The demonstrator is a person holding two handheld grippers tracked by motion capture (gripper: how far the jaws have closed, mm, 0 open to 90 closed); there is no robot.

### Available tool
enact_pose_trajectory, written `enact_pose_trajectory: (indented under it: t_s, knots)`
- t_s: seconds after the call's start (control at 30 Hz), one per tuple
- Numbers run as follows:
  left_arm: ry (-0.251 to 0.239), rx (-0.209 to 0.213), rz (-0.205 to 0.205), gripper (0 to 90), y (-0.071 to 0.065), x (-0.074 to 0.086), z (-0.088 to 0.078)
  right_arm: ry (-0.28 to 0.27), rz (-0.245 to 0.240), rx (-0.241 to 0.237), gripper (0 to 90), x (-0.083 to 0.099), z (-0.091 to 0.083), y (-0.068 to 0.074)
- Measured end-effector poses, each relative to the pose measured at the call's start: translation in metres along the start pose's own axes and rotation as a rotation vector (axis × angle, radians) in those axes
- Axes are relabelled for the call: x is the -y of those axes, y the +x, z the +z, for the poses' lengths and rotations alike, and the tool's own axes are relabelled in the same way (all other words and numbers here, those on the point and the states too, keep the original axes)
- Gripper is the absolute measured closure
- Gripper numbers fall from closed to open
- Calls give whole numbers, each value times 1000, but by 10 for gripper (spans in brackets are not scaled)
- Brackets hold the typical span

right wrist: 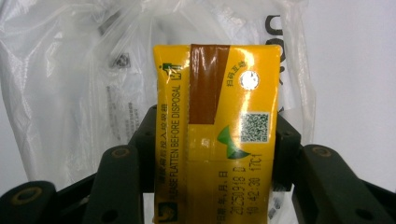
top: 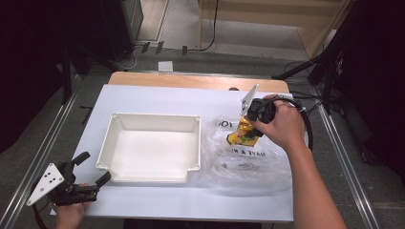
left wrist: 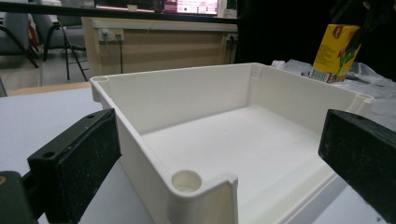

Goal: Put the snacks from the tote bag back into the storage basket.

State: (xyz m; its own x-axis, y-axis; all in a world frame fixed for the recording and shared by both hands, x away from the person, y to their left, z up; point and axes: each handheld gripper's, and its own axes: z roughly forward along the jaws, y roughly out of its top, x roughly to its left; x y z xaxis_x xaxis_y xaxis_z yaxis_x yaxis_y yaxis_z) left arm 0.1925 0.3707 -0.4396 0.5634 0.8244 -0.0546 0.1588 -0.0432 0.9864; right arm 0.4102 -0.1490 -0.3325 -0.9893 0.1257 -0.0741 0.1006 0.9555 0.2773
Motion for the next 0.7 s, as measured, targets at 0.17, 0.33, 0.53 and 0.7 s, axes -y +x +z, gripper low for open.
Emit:
enact_pose_trajectory:
  t_s: [0.17,0.33,0.53,0.7]
  knots:
    - [0,0,0,0,0,0,0,2,5,-4,531,-4,-4,1]
    - [0,0,0,0,0,0,0,-5,-2,-1,530,-7,-5,0]
    - [-1,2,0,0,0,0,0,-13,-17,1,531,-12,-9,0]
    - [-3,2,-1,0,0,0,0,-11,-10,0,531,-15,-11,0]
